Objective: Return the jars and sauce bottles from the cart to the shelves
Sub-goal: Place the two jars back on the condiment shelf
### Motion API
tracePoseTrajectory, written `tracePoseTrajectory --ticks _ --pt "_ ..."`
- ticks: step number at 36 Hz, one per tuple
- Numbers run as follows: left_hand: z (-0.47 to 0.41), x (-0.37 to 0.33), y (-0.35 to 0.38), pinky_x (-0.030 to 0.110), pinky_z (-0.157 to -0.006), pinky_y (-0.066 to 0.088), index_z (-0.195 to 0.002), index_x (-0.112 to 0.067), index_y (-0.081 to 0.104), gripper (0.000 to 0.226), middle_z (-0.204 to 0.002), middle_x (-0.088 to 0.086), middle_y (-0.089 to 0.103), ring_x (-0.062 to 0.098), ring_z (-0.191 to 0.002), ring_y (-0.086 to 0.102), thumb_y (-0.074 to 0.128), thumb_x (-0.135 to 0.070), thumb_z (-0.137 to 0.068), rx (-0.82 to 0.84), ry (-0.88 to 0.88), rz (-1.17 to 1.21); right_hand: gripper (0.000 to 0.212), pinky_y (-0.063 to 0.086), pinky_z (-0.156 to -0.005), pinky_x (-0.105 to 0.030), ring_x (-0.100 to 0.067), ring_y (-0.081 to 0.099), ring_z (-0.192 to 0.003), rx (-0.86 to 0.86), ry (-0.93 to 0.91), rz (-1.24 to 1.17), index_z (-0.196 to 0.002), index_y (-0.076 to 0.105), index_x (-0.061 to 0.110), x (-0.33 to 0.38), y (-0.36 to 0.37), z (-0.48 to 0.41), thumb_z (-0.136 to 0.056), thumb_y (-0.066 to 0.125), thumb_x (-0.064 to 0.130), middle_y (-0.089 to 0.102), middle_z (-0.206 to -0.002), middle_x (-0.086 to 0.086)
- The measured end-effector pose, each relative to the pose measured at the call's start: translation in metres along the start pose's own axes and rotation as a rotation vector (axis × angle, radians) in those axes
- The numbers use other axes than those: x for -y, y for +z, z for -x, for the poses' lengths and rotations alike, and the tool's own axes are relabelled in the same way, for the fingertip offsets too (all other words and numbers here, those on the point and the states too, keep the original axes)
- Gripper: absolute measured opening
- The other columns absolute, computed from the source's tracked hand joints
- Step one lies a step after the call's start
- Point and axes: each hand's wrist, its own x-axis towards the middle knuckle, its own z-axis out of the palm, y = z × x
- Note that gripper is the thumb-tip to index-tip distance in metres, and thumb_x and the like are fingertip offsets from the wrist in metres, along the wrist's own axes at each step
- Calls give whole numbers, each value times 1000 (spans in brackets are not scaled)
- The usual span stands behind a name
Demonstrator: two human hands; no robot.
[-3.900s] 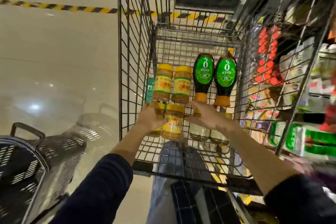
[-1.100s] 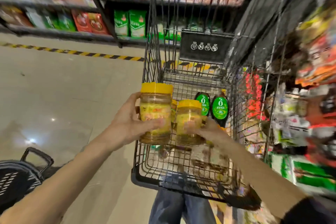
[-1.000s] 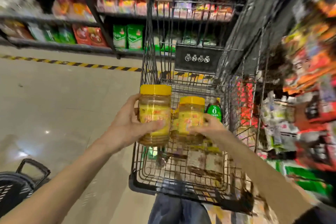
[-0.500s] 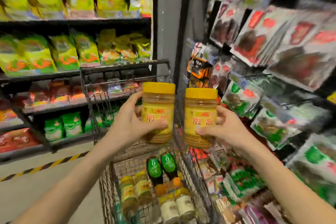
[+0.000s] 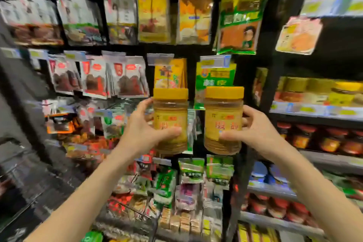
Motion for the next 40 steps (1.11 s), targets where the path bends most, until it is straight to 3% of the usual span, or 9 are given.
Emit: tracePoseTrajectory --ticks 4,10,13,16,21,25,29,36,40 --pt "-5 -36 79 28 -80 55 -129 -29 38 102 -109 -6 63 12 -99 64 86 -49 -40 185 49 48 65 54 -60 -12 2 69 -77 -190 14 70 -101 58 27 -1 -78 56 -46 92 20 70 -94 8" --pt "3 -94 204 20 -76 55 -120 -31 41 84 -105 -23 57 -8 -85 61 84 -29 -47 389 152 205 60 55 -59 -15 -2 69 -77 -439 23 141 -99 58 27 -7 -185 135 -50 89 11 71 -84 10" --pt "10 -118 264 35 -82 56 -128 -26 41 96 -105 -6 66 11 -93 67 82 -35 -42 482 149 245 63 52 -57 -11 3 68 -72 -521 13 162 -94 59 29 -11 -236 172 -41 90 20 73 -76 20" --pt "19 -142 321 40 -87 55 -113 -46 40 85 -112 -2 65 17 -99 66 85 -42 -41 546 181 272 66 53 -61 -14 0 69 -76 -581 15 204 -96 61 27 -19 -288 204 -39 94 26 74 -83 18" --pt "32 -169 409 43 -90 53 -108 -52 38 89 -117 1 65 20 -104 64 84 -52 -32 578 187 321 68 52 -61 -13 -3 70 -76 -658 26 238 -100 61 20 -37 -363 242 -39 93 21 74 -82 16" --pt "36 -184 462 44 -88 53 -116 -45 37 96 -114 4 66 19 -100 66 89 -48 -36 594 182 332 78 55 -67 -22 -9 71 -82 -701 36 249 -104 62 23 -51 -411 257 -34 92 40 75 -90 8" --pt "28 -194 503 45 -91 52 -125 -43 39 103 -113 -7 63 17 -106 62 89 -49 -35 585 194 291 66 55 -64 -17 -6 70 -84 -698 39 230 -105 62 25 -60 -450 257 -43 86 27 75 -90 9" --pt "0 -201 554 31 -89 50 -140 -27 30 110 -106 -33 44 -15 -99 46 83 -40 -45 533 247 220 56 52 -59 -12 -1 70 -78 -668 39 179 -102 63 19 -89 -507 223 -51 85 12 75 -83 10" --pt "-24 -198 581 32 -91 50 -138 -30 32 106 -112 -27 47 2 -111 50 84 -40 -46 491 262 180 51 52 -59 -11 -1 70 -77 -654 47 160 -100 65 17 -111 -537 190 -52 84 13 75 -81 12"
